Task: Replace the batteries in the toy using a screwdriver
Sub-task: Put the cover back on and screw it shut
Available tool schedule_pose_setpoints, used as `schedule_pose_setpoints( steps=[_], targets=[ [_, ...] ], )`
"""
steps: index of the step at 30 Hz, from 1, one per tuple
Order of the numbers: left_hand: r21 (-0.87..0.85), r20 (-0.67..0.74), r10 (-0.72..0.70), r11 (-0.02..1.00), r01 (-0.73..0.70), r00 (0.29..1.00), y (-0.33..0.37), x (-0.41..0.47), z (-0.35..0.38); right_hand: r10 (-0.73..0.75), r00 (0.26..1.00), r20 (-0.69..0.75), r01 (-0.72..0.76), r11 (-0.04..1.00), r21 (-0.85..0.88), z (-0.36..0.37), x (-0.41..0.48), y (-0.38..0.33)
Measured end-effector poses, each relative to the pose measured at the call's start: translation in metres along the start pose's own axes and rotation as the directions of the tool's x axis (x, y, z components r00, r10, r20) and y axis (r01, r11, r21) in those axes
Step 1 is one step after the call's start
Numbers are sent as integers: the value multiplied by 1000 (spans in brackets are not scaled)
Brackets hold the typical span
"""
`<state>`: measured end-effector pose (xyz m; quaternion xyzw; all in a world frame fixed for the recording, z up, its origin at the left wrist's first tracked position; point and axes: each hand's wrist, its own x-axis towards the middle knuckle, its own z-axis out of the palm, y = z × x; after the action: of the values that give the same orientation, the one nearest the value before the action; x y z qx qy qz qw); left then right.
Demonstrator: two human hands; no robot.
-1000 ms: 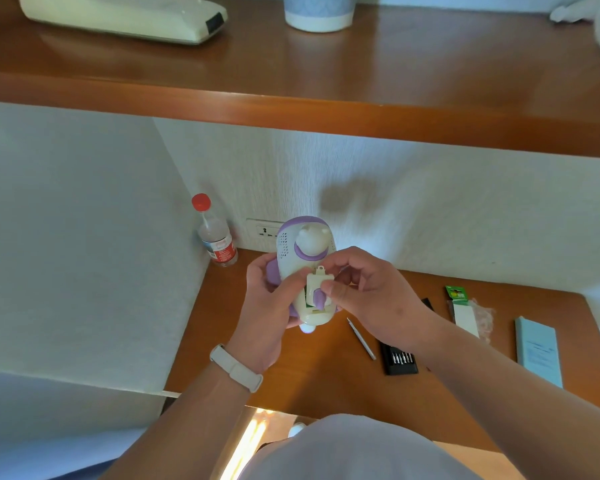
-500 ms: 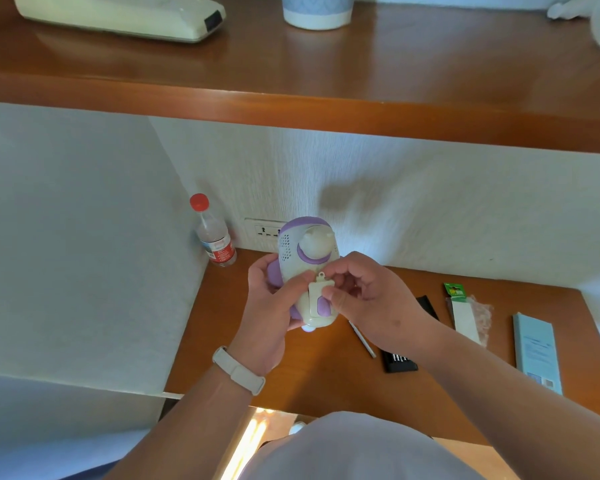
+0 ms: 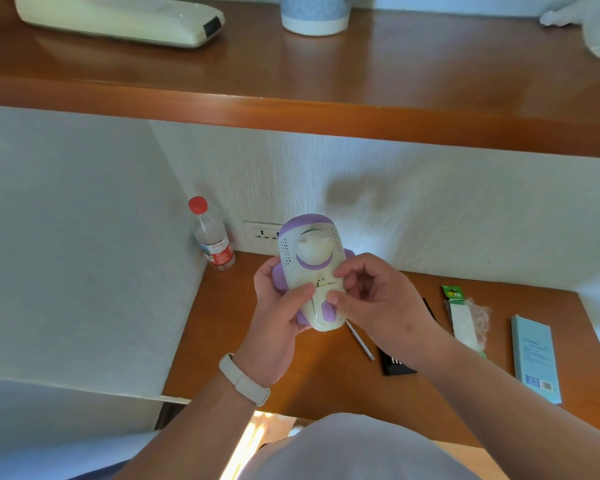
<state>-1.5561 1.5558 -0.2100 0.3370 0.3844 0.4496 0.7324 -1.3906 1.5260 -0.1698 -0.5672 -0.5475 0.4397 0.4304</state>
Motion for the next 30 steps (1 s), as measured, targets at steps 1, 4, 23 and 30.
schedule_pose_setpoints(
  steps=[1,4,23,30],
  targets=[
    [11,5,5,1000,-5,1000,0,0,1,4,1000,-1,-4,1000,7,-1,0,0],
    [27,-5,12,1000,-11,1000,1,0,3,30,999,-38,-30,999,-13,-3,-1,1],
    [112,55,99,988,-105,994,1,7,4,125,948,292,-239,886,397,-13,2,-6],
    [169,62,87,981,-96,994,2,9,3,116,916,384,-288,857,428,-20,9,2]
  ],
)
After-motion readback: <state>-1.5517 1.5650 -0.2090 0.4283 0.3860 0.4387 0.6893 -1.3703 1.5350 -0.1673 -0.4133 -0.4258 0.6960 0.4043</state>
